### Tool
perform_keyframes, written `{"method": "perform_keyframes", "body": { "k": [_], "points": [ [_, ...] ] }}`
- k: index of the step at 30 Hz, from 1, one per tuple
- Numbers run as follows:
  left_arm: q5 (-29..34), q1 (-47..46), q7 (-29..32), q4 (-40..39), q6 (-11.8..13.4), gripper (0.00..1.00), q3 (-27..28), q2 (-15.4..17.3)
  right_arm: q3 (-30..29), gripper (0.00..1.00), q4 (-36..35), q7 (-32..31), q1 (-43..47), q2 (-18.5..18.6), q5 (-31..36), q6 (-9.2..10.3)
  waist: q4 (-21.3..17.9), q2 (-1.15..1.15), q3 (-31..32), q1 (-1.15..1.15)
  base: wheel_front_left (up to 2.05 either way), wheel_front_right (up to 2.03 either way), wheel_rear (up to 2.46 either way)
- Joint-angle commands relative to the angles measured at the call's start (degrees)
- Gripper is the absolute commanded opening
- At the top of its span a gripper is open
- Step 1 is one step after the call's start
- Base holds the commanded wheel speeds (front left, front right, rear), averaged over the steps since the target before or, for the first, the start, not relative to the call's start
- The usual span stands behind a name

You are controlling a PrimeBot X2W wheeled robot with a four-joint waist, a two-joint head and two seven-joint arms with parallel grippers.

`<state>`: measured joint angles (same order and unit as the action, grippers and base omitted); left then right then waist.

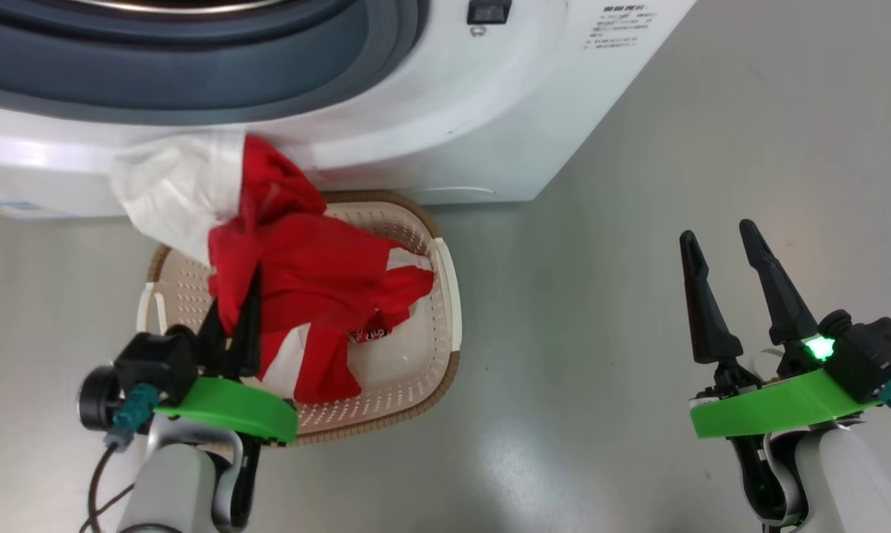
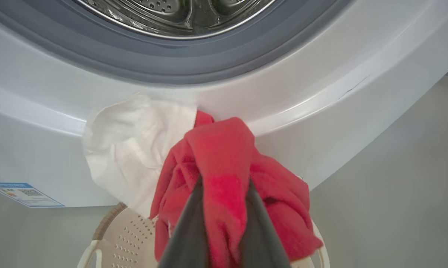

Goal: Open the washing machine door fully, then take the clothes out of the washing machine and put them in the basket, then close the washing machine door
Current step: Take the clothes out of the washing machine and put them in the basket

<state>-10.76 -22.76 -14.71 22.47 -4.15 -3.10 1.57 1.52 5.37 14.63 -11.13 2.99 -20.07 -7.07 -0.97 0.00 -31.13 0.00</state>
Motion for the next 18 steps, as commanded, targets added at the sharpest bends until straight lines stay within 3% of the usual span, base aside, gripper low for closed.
{"method": "perform_keyframes", "body": {
  "k": [1, 18],
  "points": [
    [-0.34, -0.83, -0.29, 0.36, -0.46, 0.0, 1.07, 1.31, 1.58, 1.0, -1.53, 0.37, -0.79, -0.1, 0.36, -0.42, -0.44, 0.0, -1.54, 0.0, 0.0, 0.0, 0.0],
    [-0.91, -9.04, -0.29, 14.34, -1.16, 0.0, -0.01, 1.31, 1.74, 1.0, -2.88, 0.37, -4.24, -0.11, 0.38, -0.42, -0.97, 0.0, -10.77, 0.0, 0.0, 0.0, 0.0]
  ]
}}
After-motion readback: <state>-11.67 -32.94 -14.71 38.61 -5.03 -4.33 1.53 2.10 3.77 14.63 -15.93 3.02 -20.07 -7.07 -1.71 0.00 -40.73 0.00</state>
